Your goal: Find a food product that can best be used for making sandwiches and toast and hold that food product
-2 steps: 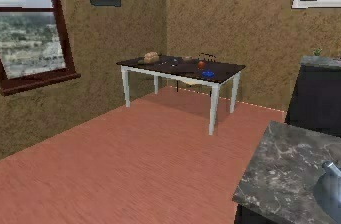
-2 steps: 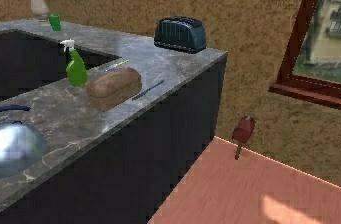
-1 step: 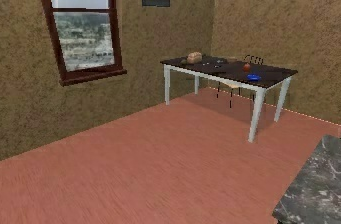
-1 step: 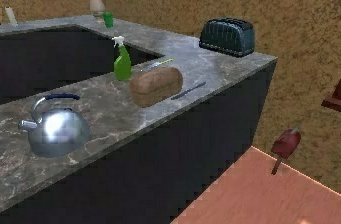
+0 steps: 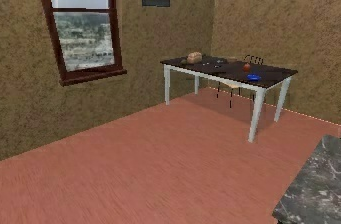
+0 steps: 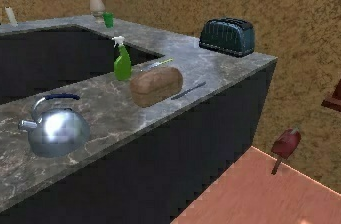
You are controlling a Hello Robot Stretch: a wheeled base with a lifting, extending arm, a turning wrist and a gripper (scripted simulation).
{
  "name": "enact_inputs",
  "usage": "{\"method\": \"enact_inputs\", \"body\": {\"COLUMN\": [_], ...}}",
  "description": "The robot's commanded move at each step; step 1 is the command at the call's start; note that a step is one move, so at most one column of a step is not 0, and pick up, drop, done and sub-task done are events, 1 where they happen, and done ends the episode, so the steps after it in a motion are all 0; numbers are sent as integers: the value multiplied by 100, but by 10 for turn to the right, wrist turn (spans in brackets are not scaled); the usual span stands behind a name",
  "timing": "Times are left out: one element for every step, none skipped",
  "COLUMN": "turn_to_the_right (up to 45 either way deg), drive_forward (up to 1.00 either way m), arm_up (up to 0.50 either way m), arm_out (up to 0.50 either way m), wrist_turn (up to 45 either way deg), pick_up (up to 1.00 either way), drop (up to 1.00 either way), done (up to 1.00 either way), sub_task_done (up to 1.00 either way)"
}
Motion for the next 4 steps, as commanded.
{"method": "enact_inputs", "body": {"turn_to_the_right": [0, 0, 0, 0], "drive_forward": [0, 0, 0, 0], "arm_up": [38, 0, 0, 0], "arm_out": [0, 50, 0, 0], "wrist_turn": [0, 0, 450, 450], "pick_up": [0, 0, 0, 0], "drop": [0, 0, 0, 0], "done": [0, 0, 0, 0], "sub_task_done": [0, 0, 0, 0]}}
